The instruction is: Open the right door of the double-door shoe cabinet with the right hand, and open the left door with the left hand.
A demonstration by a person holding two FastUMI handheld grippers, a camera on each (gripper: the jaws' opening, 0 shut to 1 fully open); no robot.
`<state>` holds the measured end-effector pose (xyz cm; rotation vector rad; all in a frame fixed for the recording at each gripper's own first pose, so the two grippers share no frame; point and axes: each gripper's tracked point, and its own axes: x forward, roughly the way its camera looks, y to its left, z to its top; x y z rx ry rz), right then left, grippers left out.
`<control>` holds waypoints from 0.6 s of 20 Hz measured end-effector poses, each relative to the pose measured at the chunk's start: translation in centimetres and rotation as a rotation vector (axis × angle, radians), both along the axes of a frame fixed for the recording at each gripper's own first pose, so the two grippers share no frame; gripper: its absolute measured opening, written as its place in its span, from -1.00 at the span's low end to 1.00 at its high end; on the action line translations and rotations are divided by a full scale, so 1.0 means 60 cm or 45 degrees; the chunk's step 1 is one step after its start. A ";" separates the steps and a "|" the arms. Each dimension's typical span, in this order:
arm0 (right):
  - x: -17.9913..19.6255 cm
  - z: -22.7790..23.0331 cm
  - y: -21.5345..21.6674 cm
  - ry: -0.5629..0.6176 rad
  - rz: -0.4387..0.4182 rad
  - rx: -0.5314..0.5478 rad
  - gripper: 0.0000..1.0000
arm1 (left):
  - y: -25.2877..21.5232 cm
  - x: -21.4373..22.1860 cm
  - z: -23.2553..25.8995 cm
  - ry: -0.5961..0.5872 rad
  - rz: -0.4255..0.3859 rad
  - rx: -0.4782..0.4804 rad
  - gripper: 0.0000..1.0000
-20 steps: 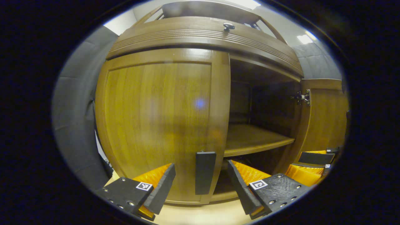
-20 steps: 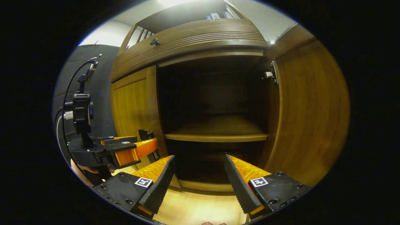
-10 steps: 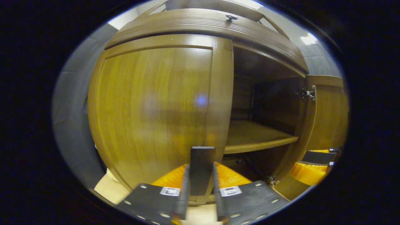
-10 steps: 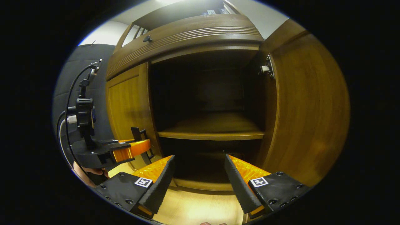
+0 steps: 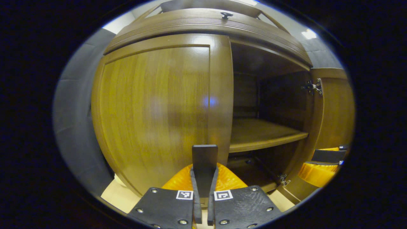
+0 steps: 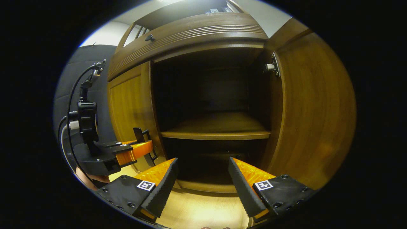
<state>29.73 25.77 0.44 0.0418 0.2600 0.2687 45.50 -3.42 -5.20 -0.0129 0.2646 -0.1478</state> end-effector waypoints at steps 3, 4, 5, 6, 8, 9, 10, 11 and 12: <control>-0.003 0.002 -0.001 -0.001 -0.007 -0.004 0.90 | 0.002 -0.002 0.001 -0.003 -0.002 -0.008 -0.81; -0.003 0.003 -0.002 -0.003 -0.011 -0.006 0.90 | 0.002 -0.003 0.000 -0.004 -0.005 -0.013 -0.81; -0.004 0.004 -0.002 -0.005 -0.013 -0.007 0.90 | 0.002 -0.002 0.002 -0.006 -0.008 -0.016 -0.81; -0.007 0.003 -0.002 -0.006 -0.013 -0.006 0.90 | 0.001 -0.002 0.001 -0.010 -0.014 -0.021 -0.81; -0.015 0.002 0.001 -0.003 -0.003 -0.013 0.90 | -0.002 -0.001 0.001 -0.019 -0.030 -0.027 -0.81; -0.021 0.001 0.002 -0.001 0.005 -0.022 0.90 | -0.003 0.000 0.001 -0.020 -0.040 -0.027 -0.81; -0.028 -0.001 0.004 -0.002 0.010 -0.034 0.90 | -0.004 -0.003 0.002 -0.020 -0.048 -0.032 -0.81; -0.037 -0.003 0.007 -0.001 0.015 -0.042 0.90 | -0.005 0.001 0.004 -0.023 -0.053 -0.036 -0.81; -0.047 -0.005 0.011 0.004 0.022 -0.048 0.90 | -0.005 0.000 0.001 -0.026 -0.054 -0.038 -0.81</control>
